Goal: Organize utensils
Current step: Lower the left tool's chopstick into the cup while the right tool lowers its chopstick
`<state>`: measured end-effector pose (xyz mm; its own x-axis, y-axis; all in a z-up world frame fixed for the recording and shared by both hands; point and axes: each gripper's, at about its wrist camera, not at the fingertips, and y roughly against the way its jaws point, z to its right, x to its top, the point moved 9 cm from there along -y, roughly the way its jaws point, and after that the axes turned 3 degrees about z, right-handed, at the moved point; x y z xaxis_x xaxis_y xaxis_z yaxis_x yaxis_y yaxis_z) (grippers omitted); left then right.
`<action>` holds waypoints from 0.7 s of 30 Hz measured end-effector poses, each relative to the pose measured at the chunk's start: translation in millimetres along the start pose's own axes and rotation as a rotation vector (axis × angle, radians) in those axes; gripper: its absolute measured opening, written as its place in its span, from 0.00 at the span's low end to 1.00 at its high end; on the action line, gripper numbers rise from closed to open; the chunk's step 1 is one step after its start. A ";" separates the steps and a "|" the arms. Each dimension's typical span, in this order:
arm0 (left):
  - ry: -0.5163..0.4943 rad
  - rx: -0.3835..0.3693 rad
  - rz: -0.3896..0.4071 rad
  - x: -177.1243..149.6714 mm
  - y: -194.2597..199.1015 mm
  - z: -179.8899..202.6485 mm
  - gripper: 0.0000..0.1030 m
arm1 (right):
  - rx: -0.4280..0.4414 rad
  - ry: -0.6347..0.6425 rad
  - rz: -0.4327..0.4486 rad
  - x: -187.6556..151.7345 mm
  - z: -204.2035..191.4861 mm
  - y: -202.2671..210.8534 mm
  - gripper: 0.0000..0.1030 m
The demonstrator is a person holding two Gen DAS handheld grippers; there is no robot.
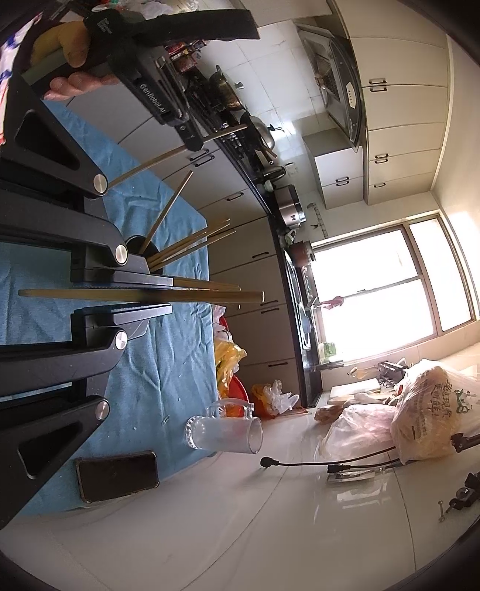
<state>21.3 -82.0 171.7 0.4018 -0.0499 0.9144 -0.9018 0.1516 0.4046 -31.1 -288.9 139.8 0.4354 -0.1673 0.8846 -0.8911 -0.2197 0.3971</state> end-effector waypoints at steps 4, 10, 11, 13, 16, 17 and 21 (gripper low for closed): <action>0.000 -0.006 -0.004 -2.5 1.3 1.0 0.06 | -0.003 0.001 0.001 -0.2 -0.1 2.4 0.07; 0.003 -0.011 -0.008 -3.5 0.4 1.2 0.06 | -0.001 0.002 -0.001 -0.8 0.3 2.7 0.07; 0.005 -0.013 -0.009 -3.7 0.4 1.3 0.06 | -0.001 0.001 0.000 -0.6 0.6 2.6 0.07; 0.013 -0.021 -0.012 -4.3 -0.4 1.0 0.06 | 0.001 0.000 -0.001 0.5 0.5 2.8 0.07; 0.037 -0.043 -0.019 -2.7 -3.0 1.3 0.06 | 0.005 0.002 -0.001 2.1 -1.0 1.2 0.07; 0.046 -0.051 -0.018 -2.0 -3.3 1.3 0.06 | 0.006 0.004 -0.002 2.8 -2.4 -0.7 0.07; 0.075 -0.072 0.014 10.0 -1.7 2.0 0.06 | 0.011 0.016 0.008 12.7 -8.3 -7.2 0.07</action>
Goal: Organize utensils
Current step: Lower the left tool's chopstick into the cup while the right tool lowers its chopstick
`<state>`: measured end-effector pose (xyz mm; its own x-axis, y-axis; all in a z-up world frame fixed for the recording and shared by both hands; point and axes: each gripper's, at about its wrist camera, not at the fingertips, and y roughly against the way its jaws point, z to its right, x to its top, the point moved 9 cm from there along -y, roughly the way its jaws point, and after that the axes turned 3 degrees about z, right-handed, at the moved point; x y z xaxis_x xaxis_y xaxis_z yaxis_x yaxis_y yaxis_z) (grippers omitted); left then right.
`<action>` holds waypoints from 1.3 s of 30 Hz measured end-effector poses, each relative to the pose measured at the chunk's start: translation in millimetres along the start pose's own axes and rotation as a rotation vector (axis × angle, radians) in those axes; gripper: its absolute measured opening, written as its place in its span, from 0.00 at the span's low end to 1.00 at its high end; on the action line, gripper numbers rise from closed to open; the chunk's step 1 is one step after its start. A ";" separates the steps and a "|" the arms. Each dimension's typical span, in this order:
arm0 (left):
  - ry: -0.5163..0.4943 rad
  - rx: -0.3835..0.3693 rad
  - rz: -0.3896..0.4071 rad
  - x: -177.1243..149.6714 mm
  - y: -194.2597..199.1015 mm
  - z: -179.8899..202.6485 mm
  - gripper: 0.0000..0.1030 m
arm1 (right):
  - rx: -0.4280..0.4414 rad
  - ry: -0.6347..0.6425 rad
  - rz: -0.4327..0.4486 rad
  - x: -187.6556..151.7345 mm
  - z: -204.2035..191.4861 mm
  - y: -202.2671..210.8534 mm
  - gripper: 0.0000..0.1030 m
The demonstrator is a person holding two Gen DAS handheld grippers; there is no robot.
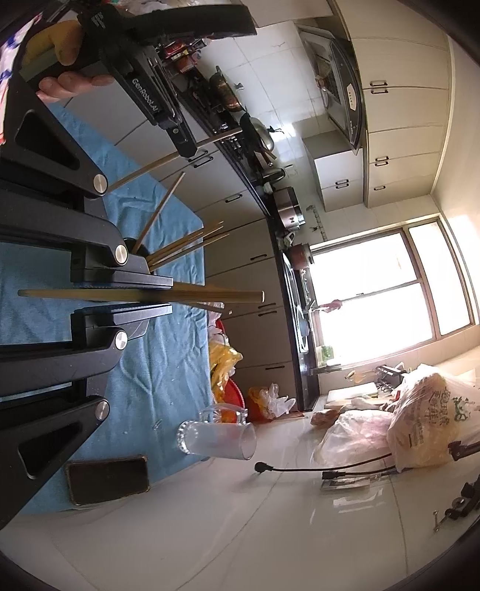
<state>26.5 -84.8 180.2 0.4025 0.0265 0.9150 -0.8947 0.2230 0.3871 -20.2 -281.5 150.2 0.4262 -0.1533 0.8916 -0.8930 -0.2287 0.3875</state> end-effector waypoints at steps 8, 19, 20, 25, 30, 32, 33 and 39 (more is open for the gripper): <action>0.042 -0.033 0.059 30.8 -16.8 5.5 0.06 | 0.020 -0.007 0.045 35.5 -7.9 -32.0 0.07; 0.093 -0.057 0.077 57.1 -54.3 5.0 0.06 | 0.064 -0.098 0.078 65.9 -4.6 -86.1 0.07; 0.089 -0.054 0.070 55.6 -59.0 5.4 0.06 | 0.063 -0.104 0.079 65.7 -2.3 -89.5 0.07; 0.072 -0.044 0.028 40.4 -77.6 6.4 0.06 | 0.034 -0.123 0.071 54.7 7.1 -119.4 0.07; 0.047 -0.030 -0.012 21.7 -90.1 6.9 0.06 | 0.017 -0.127 0.007 30.5 13.4 -140.2 0.07; 0.047 -0.029 -0.026 16.3 -93.3 6.8 0.06 | 0.014 -0.125 -0.012 21.2 14.8 -143.3 0.07; 0.048 -0.029 -0.031 13.9 -94.3 6.5 0.06 | 0.015 -0.125 -0.019 18.9 15.0 -144.1 0.07; 0.048 -0.023 -0.075 -3.6 -98.7 5.1 0.06 | 0.027 -0.129 -0.070 0.3 15.8 -151.3 0.07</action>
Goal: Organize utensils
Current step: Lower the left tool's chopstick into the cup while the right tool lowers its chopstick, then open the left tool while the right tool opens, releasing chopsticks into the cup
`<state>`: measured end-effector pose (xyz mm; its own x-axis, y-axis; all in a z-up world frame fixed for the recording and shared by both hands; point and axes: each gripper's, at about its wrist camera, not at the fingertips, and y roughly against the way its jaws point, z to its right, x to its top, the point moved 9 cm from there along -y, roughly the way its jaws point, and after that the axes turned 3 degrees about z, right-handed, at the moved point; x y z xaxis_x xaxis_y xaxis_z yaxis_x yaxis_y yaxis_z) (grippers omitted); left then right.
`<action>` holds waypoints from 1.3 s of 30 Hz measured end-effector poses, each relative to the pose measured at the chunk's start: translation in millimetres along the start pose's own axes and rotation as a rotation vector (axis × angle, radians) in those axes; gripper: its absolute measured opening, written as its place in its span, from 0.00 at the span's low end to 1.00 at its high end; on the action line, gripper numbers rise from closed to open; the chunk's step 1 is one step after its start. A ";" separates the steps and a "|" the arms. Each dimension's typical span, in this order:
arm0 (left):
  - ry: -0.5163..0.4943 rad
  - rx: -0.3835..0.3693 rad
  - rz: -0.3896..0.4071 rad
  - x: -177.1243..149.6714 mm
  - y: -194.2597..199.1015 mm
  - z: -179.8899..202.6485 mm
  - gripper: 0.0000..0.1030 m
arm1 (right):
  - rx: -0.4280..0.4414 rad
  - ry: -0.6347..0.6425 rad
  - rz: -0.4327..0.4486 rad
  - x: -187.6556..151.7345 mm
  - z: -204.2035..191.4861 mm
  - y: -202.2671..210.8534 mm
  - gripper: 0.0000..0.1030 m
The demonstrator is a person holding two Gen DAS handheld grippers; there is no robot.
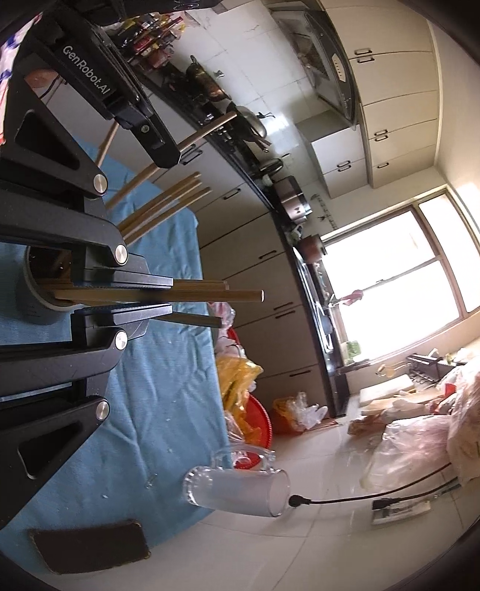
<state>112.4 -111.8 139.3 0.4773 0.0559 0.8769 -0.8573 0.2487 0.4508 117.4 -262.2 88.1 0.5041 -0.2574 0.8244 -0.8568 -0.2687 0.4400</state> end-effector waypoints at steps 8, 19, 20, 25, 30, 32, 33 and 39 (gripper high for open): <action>0.016 0.010 -0.014 -4.9 7.9 -4.0 0.06 | 0.006 -0.020 -0.037 -11.2 2.6 -6.8 0.08; 0.027 0.011 -0.006 -7.6 38.8 -4.5 0.07 | -0.008 -0.030 -0.041 -11.2 1.8 -0.4 0.21; 0.027 0.010 -0.002 -7.4 42.7 -4.3 0.07 | -0.009 -0.031 -0.038 -10.8 1.7 1.2 0.22; 0.021 0.016 0.024 -4.5 61.4 -3.0 0.14 | -0.016 -0.036 -0.023 -7.7 1.7 12.5 0.23; 0.014 0.024 0.054 -4.2 82.9 -0.6 0.27 | -0.027 -0.044 -0.007 -4.8 2.3 27.2 0.26; 0.004 0.026 0.061 -6.3 92.6 1.2 0.30 | -0.032 -0.047 -0.004 -5.1 4.5 34.4 0.26; -0.001 0.027 0.064 -8.2 97.7 2.1 0.33 | -0.036 -0.049 -0.004 -6.2 6.0 38.9 0.26; -0.016 0.042 0.061 -25.3 121.4 2.9 0.42 | -0.065 -0.052 -0.017 -20.4 12.8 60.0 0.31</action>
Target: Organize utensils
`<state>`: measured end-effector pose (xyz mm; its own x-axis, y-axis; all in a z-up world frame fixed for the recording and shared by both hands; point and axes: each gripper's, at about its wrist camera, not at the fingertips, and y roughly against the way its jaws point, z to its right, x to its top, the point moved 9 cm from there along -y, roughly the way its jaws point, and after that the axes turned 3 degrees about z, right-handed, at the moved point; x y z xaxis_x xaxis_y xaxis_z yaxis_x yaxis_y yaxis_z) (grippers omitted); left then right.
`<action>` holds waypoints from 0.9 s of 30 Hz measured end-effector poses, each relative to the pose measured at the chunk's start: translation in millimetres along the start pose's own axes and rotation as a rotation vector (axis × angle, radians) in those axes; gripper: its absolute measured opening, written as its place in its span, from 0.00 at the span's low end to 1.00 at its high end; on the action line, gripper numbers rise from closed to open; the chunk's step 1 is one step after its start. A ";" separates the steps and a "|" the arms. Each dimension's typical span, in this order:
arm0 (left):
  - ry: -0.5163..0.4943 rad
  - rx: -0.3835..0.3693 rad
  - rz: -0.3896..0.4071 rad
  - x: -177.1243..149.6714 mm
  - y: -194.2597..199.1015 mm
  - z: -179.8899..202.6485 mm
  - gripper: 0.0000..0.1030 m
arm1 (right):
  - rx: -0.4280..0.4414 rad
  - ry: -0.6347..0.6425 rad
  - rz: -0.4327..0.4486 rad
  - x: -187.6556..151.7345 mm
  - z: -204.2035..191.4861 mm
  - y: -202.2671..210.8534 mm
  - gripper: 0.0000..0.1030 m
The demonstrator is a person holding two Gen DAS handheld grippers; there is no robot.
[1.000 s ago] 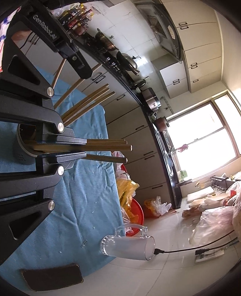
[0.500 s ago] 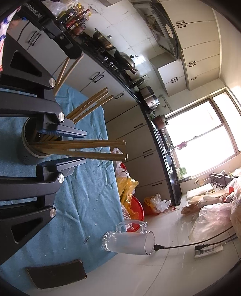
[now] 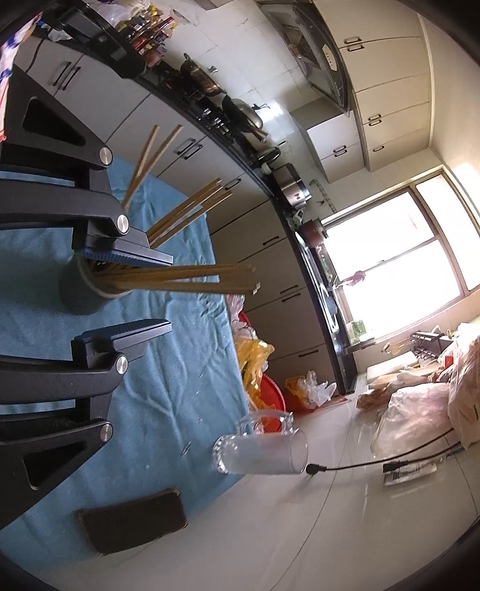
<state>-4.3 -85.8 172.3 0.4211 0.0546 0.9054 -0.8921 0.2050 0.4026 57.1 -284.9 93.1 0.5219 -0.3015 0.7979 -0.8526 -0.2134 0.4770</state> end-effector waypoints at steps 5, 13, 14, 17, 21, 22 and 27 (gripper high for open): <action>0.014 0.014 -0.034 -20.1 15.2 -8.3 0.55 | -0.018 0.004 -0.014 -15.9 1.0 15.4 0.36; 0.033 0.153 -0.005 -42.0 44.3 -42.4 0.61 | -0.031 0.066 -0.002 -39.9 -17.5 42.5 0.45; 0.034 0.168 -0.002 -44.5 48.2 -46.3 0.63 | -0.033 0.071 0.000 -41.6 -19.1 43.8 0.46; 0.028 0.216 0.018 -47.9 58.5 -55.8 0.67 | -0.059 0.097 0.005 -52.2 -24.9 50.5 0.46; 0.008 0.293 0.069 -43.7 71.4 -63.6 0.82 | -0.076 0.118 0.005 -64.6 -31.3 56.8 0.48; 0.002 0.305 0.087 -42.0 75.6 -64.5 0.85 | -0.077 0.120 0.006 -67.5 -33.1 58.6 0.50; -0.035 0.366 0.208 -31.3 104.1 -65.8 1.00 | -0.097 0.115 0.026 -74.7 -35.7 64.9 0.54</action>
<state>-99.6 -1.9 177.1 0.2253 0.0232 0.9740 -0.9596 -0.1679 0.2260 -38.2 -243.0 77.6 0.4977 -0.1965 0.8448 -0.8674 -0.1141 0.4844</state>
